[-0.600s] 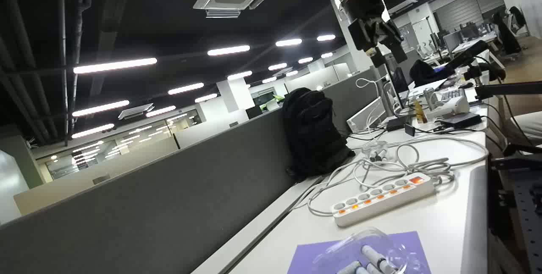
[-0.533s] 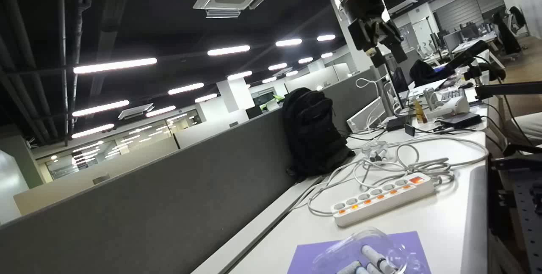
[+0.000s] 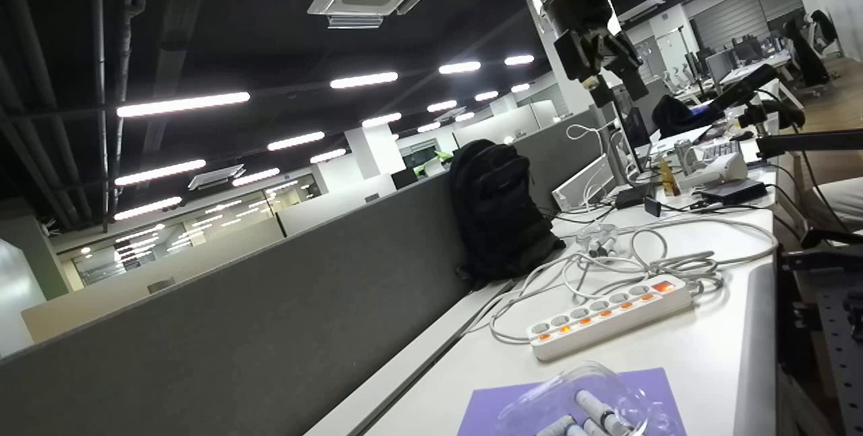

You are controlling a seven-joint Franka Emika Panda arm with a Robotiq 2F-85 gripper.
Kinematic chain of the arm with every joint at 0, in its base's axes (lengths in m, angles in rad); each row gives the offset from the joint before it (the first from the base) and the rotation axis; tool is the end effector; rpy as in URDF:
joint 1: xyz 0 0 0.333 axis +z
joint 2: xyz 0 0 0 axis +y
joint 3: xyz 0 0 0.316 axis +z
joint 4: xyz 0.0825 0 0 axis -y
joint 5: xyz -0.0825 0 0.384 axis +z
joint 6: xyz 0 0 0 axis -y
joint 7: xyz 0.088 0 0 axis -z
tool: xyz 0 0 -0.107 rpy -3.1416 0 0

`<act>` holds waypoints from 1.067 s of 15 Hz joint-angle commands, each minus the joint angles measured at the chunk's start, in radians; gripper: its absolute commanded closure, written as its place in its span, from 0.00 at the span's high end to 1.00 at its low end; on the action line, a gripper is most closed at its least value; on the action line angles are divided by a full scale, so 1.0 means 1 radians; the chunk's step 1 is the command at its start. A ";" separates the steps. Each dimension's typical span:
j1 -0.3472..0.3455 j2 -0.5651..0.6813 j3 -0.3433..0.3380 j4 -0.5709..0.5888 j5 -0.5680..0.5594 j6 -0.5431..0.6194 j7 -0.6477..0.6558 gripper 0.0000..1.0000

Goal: Turn off the second switch from the left

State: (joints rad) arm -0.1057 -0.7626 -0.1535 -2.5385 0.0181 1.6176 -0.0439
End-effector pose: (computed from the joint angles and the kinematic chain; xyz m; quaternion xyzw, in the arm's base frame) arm 0.2946 -0.0811 0.4990 -0.9913 0.0829 0.0732 0.0718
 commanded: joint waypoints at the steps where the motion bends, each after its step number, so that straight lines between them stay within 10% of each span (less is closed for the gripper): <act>1: -0.008 0.002 0.006 0.002 0.004 -0.002 -0.005 1.00; 10: -0.005 -0.003 0.005 -0.006 0.010 0.015 -0.008 1.00; 16: -0.031 0.071 0.018 -0.037 0.008 0.299 0.051 1.00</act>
State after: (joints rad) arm -0.1176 -0.7389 -0.1513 -2.5650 0.0210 1.7942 -0.0381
